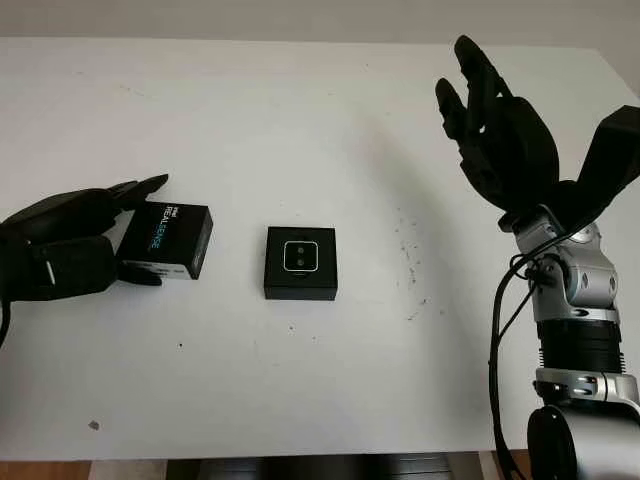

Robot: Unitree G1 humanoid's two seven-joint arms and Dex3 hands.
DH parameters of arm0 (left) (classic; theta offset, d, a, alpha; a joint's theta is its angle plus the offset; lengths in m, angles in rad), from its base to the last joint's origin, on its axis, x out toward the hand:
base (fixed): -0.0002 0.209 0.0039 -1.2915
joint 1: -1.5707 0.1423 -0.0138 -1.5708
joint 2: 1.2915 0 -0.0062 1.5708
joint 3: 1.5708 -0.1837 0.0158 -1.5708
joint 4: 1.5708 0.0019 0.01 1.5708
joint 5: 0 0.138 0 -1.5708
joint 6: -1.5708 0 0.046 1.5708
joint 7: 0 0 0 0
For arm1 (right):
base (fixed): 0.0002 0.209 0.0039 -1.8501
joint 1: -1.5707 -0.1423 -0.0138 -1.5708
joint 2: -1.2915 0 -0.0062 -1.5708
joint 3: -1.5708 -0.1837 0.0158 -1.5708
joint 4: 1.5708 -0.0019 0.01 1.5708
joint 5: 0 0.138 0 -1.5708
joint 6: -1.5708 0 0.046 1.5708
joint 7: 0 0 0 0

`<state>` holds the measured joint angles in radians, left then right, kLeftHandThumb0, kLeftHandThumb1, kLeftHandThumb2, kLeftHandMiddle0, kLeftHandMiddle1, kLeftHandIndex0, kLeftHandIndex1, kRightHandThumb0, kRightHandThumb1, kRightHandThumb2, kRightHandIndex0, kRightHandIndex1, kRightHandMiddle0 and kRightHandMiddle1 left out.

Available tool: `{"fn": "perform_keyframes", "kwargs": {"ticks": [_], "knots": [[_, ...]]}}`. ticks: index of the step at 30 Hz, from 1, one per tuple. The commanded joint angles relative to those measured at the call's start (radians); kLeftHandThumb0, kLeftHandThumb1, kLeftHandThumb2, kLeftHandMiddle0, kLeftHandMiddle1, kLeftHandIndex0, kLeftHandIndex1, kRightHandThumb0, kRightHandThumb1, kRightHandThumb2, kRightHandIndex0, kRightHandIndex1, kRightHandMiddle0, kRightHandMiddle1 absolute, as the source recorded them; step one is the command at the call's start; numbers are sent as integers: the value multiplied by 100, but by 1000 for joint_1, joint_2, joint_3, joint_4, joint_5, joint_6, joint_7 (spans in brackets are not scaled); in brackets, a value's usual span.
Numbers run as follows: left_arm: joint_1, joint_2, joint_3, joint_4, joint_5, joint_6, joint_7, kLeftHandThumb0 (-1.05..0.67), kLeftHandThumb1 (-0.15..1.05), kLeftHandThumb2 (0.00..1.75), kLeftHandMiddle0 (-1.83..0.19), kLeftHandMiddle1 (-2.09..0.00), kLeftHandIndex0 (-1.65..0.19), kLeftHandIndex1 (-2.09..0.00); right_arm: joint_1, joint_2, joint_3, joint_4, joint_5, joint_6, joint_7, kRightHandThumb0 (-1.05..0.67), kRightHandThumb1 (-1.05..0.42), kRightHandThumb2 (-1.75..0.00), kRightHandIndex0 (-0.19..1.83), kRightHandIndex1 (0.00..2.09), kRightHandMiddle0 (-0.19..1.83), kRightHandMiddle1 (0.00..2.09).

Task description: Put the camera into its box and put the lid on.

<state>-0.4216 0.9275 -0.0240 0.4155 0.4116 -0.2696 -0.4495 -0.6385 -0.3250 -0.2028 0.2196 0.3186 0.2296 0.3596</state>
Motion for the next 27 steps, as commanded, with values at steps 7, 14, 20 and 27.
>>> {"fn": "perform_keyframes", "kwargs": {"ticks": [7, 14, 20, 27], "knots": [[-51, -12, -33, 88, 5, -48, 30, -56, 85, 5, -13, -9, -9, -10, 18, 4, -3, -27, -5, -17, 3, -74, -105, -71, -13, 5, -15, 14], [-67, -12, -52, 127, 28, -128, 90, -41, 85, 5, -38, -17, -31, -20, 22, 7, -2, -29, -3, -23, 12, -73, -105, -72, -14, 5, -16, 13], [-81, -5, -78, 128, 71, -142, 105, -36, 85, 6, -47, -25, -39, -24, 23, 10, -5, -33, 6, -18, 14, -72, -105, -73, -15, 4, -17, 12], [-85, 4, -103, 99, 125, -130, 107, -38, 87, 5, -10, -100, -36, -23, 30, 10, -5, -54, 13, 7, 2, -72, -105, -73, -16, 4, -17, 11]]}}
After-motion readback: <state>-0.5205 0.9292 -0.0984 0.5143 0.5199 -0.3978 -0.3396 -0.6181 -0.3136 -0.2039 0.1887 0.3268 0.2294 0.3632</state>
